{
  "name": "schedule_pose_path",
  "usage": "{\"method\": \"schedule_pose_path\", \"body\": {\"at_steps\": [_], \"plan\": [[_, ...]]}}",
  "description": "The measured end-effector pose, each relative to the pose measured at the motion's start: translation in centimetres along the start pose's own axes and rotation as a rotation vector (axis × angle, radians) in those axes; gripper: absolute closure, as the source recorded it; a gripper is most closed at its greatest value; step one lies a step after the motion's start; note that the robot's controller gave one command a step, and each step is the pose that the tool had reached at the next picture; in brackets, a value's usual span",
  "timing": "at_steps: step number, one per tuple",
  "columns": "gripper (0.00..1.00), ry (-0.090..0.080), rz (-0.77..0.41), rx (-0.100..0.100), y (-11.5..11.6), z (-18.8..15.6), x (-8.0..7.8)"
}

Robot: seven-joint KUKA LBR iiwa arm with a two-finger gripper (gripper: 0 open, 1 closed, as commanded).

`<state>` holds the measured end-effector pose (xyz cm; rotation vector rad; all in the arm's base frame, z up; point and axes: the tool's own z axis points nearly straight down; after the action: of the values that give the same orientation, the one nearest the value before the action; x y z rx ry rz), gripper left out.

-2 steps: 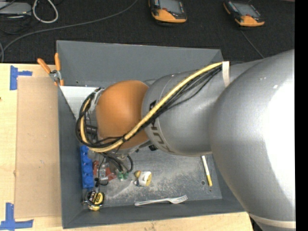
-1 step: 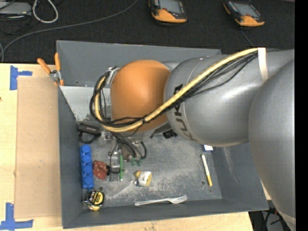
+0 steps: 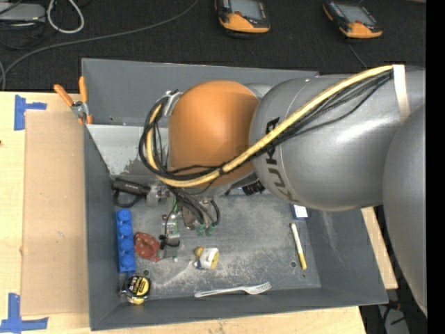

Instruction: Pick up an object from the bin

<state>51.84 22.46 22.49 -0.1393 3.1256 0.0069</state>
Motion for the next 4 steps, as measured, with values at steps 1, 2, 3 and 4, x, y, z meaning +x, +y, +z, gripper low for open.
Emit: {"method": "schedule_pose_path", "body": {"at_steps": [1, 2, 3, 4], "plan": [[0.0, 0.011, -0.077, 0.003, -0.1, 3.7, 0.3], [0.0, 0.017, -0.094, 0.004, -1.4, -1.9, 2.3], [0.0, 0.009, -0.135, 0.002, -0.4, 2.2, 1.1], [0.0, 0.006, -0.042, 0.001, -0.1, 4.8, -5.3]]}}
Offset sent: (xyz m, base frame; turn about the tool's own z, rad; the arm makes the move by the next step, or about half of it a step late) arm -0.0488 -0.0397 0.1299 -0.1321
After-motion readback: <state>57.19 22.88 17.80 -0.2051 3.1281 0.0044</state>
